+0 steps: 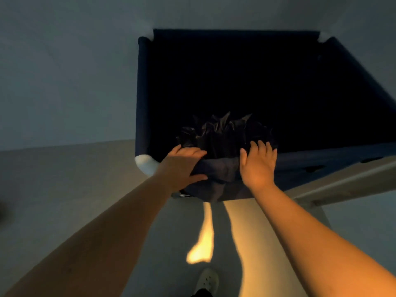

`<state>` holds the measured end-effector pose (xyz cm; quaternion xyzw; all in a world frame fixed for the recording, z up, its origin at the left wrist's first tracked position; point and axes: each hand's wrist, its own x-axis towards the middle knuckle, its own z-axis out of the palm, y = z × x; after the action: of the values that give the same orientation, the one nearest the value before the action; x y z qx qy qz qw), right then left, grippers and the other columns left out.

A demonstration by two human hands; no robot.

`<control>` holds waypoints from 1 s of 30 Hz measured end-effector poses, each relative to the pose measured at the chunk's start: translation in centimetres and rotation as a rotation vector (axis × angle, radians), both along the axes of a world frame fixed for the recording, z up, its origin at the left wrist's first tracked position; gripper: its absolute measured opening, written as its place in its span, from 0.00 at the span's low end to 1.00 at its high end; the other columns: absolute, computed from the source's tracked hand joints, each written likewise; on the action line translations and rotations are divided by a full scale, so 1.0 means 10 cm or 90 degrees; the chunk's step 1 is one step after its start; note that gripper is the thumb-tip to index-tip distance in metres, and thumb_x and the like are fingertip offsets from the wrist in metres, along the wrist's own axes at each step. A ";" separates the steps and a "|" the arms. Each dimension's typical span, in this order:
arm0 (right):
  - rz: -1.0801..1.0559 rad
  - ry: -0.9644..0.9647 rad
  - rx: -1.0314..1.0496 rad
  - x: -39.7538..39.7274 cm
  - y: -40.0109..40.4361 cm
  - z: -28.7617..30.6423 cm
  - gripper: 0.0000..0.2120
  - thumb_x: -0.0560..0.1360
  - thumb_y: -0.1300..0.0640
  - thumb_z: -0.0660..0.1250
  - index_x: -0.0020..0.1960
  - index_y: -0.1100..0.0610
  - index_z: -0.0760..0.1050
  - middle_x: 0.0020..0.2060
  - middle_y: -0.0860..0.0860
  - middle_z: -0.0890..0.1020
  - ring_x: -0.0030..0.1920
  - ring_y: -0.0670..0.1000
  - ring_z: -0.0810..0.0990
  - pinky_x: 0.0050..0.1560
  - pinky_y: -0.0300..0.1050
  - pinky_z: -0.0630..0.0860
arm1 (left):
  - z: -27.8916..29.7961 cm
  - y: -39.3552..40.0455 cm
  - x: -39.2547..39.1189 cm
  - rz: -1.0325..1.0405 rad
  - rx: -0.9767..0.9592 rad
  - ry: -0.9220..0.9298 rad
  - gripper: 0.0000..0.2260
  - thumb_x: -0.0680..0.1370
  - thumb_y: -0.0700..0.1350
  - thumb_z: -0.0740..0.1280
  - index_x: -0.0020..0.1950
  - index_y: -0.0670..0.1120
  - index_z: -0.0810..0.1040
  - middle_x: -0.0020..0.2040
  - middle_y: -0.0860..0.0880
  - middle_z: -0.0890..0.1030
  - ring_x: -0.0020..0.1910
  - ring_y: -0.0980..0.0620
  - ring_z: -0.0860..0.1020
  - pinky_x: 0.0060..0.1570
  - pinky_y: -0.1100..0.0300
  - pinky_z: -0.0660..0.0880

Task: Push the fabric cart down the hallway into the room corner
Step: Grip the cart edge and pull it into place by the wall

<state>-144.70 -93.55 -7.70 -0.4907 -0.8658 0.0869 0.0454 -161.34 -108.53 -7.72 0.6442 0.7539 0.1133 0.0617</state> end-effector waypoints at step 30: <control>0.377 -0.112 -0.206 0.20 0.43 0.17 0.27 0.79 0.47 0.53 0.74 0.58 0.55 0.70 0.56 0.67 0.73 0.57 0.60 0.73 0.52 0.55 | 0.18 -0.32 -0.14 0.249 -0.240 -0.014 0.45 0.71 0.66 0.63 0.75 0.43 0.44 0.77 0.45 0.49 0.75 0.47 0.46 0.73 0.49 0.40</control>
<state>-142.69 -89.29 -5.97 -0.2249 -0.9462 0.1897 -0.1346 -162.75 -111.75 -5.90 0.4623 0.8710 -0.0121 0.1658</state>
